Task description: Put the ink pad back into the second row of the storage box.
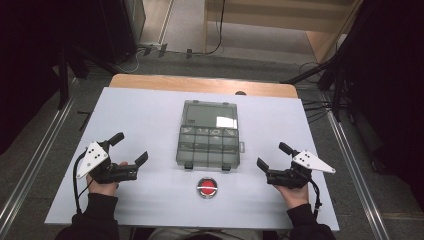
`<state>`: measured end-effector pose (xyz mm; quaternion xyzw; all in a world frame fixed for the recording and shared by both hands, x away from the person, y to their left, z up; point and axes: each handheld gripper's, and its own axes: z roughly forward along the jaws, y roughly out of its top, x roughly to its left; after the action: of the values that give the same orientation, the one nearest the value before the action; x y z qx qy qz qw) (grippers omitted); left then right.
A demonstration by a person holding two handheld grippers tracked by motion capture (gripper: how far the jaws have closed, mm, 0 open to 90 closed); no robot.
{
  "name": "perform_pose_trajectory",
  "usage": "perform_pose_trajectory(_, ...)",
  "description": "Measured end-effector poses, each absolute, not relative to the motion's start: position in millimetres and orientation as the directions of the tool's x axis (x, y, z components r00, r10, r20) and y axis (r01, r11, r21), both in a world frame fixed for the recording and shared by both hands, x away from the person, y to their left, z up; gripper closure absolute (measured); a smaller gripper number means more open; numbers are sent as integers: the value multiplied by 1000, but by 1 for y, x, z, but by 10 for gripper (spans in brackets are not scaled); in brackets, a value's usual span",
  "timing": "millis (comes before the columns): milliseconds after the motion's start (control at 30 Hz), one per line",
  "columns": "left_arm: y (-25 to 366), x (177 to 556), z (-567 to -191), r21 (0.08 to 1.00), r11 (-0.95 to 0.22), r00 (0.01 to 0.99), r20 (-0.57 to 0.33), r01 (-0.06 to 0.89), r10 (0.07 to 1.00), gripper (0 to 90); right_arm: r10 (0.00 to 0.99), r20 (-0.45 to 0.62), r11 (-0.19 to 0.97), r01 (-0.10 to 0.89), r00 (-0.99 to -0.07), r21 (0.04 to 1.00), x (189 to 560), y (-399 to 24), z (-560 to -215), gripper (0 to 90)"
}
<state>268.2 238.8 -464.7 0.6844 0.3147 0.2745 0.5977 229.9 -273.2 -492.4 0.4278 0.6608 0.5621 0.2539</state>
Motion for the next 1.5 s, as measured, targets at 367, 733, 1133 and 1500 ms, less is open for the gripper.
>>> perform_pose_trajectory(367,237,269,-466,990,-91,651,0,106,759,0,848,141,17,291,-511,956,229,-272,-493,0)
perform_pose_trajectory(733,240,271,-466,990,-71,629,-23,123,777,0,824,130,65,319,-552,946,227,-260,-495,0)
perform_pose_trajectory(1133,239,272,-467,989,-65,634,-34,132,773,0,790,124,105,331,-601,938,225,-249,-497,0)
perform_pose_trajectory(1500,239,273,-467,987,-66,642,-43,145,765,0,745,123,165,360,-656,918,223,-233,-499,0)
